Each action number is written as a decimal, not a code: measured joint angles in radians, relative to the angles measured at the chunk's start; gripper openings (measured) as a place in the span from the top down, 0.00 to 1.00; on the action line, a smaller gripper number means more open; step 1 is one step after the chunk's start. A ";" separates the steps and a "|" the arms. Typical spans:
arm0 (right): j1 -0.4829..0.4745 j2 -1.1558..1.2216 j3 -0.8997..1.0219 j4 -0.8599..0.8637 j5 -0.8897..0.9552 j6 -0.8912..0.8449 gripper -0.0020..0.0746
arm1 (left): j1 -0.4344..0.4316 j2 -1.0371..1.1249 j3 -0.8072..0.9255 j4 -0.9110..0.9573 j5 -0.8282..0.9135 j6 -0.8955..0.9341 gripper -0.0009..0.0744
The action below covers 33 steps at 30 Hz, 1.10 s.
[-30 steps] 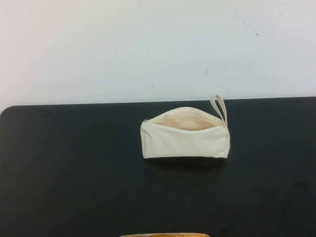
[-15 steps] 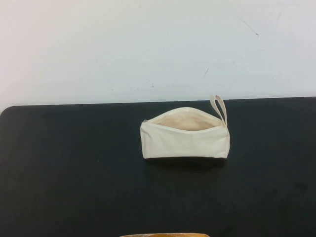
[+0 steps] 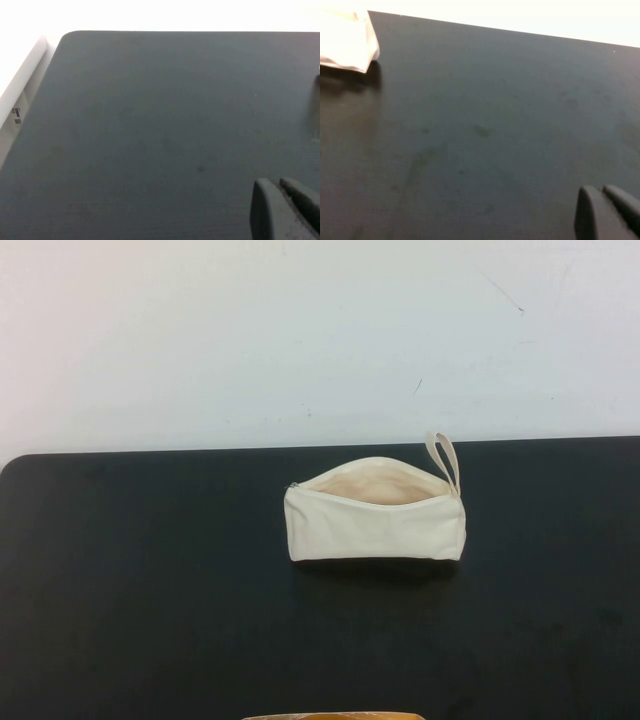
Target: Put eraser into pencil case
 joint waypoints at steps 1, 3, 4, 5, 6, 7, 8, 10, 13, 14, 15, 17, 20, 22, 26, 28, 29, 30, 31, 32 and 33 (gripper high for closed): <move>0.000 0.000 0.000 0.000 0.000 0.000 0.97 | 0.000 0.000 0.000 0.000 0.000 0.000 0.99; 0.000 0.000 0.000 0.000 0.002 0.000 0.97 | 0.000 0.000 0.000 0.000 0.000 0.000 0.99; 0.000 0.000 0.000 0.000 0.004 0.000 0.97 | 0.000 0.000 0.000 0.000 0.000 0.000 0.99; 0.000 0.000 0.000 0.000 0.004 0.000 0.97 | 0.000 0.000 0.000 0.000 0.000 0.000 0.99; 0.000 0.000 0.000 0.000 0.004 0.000 0.97 | 0.000 0.000 0.000 0.000 0.000 0.000 0.99; 0.000 0.000 0.000 0.000 0.004 0.000 0.97 | 0.000 0.000 0.000 0.000 0.000 0.000 0.99; 0.000 0.000 0.000 0.000 0.004 0.000 0.97 | 0.000 0.000 0.000 0.000 0.000 0.000 0.99; 0.000 0.000 0.000 0.000 0.004 0.000 0.97 | 0.000 0.000 0.000 0.000 0.000 0.000 0.99; 0.000 0.000 0.000 -0.006 0.008 0.000 0.97 | 0.000 0.000 0.000 0.000 0.000 0.000 0.99; 0.000 0.000 0.000 -0.021 0.008 0.002 0.97 | 0.000 0.000 0.000 0.000 0.000 0.000 0.99; 0.000 0.000 0.000 -0.042 0.008 0.011 0.97 | 0.000 0.000 0.000 0.000 0.000 0.000 0.99; 0.000 0.000 0.000 -0.105 0.008 0.086 0.97 | 0.000 0.000 0.000 0.000 0.000 0.000 0.99; 0.000 0.000 0.000 -0.158 0.008 0.157 0.97 | 0.000 0.000 0.000 0.000 0.000 0.000 0.99; 0.000 0.000 -0.002 -0.177 0.010 0.193 0.97 | 0.000 0.000 0.000 0.000 0.000 0.000 0.99; 0.000 0.000 -0.002 -0.191 0.012 0.226 0.97 | 0.000 0.000 0.000 0.000 0.000 0.000 0.99; 0.000 0.000 -0.002 -0.193 0.012 0.230 0.97 | 0.000 0.000 0.000 0.000 0.000 0.000 0.99; 0.000 0.000 -0.002 -0.193 0.012 0.231 0.97 | 0.000 0.000 0.000 0.000 0.000 0.000 0.99; 0.000 0.000 -0.002 -0.194 0.012 0.231 0.98 | 0.000 0.000 0.000 0.000 0.000 0.000 0.99; 0.000 0.000 -0.002 -0.194 0.014 0.231 0.98 | 0.000 0.000 0.000 0.000 0.000 0.000 0.99; 0.000 0.000 -0.002 -0.194 0.014 0.231 0.97 | 0.000 0.000 0.000 0.000 0.000 0.000 0.99; 0.000 0.000 -0.002 -0.194 0.014 0.231 0.98 | 0.000 0.000 0.000 0.000 0.000 0.000 0.99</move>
